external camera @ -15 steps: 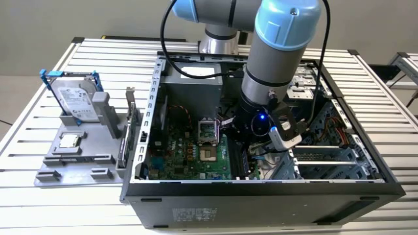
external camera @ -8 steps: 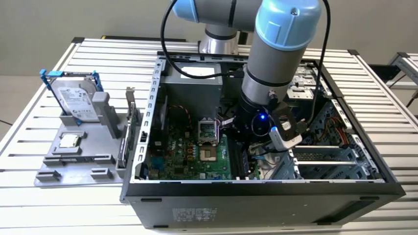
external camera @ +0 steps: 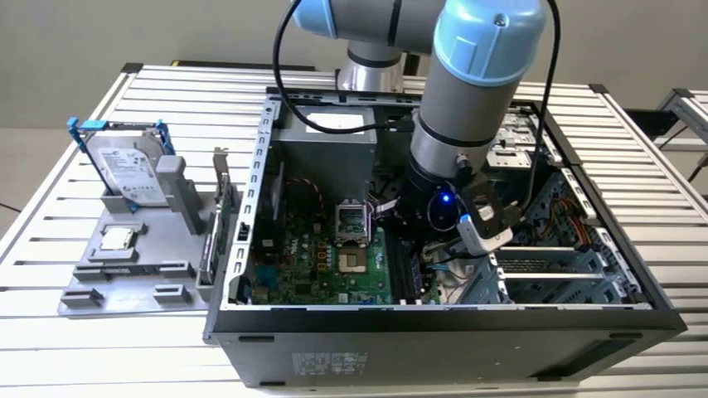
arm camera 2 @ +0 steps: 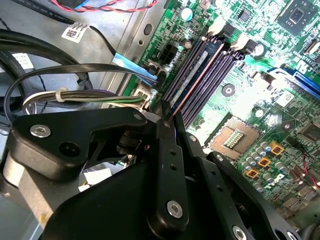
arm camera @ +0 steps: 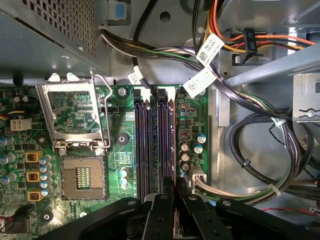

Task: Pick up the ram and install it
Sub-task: 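Insert the ram into the slot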

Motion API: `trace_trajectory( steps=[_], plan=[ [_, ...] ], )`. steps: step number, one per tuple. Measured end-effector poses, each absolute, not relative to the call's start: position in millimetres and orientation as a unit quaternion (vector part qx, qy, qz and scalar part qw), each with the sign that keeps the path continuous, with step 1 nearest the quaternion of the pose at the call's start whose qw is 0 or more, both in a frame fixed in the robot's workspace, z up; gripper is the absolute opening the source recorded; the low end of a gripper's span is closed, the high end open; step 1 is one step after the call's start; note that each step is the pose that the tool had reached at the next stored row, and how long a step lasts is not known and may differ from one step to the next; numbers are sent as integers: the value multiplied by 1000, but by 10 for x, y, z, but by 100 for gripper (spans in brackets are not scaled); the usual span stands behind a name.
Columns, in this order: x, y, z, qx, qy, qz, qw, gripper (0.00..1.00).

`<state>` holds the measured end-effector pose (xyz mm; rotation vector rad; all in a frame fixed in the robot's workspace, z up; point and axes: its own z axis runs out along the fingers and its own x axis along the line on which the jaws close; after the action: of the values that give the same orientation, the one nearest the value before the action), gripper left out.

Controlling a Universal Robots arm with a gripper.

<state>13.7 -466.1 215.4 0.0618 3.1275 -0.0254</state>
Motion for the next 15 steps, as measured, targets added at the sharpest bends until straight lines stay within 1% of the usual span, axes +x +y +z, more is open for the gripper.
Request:
trace_trajectory(
  steps=[15],
  plan=[
    [137,-4660,2123,20,1000,-7,7,0]
  ],
)
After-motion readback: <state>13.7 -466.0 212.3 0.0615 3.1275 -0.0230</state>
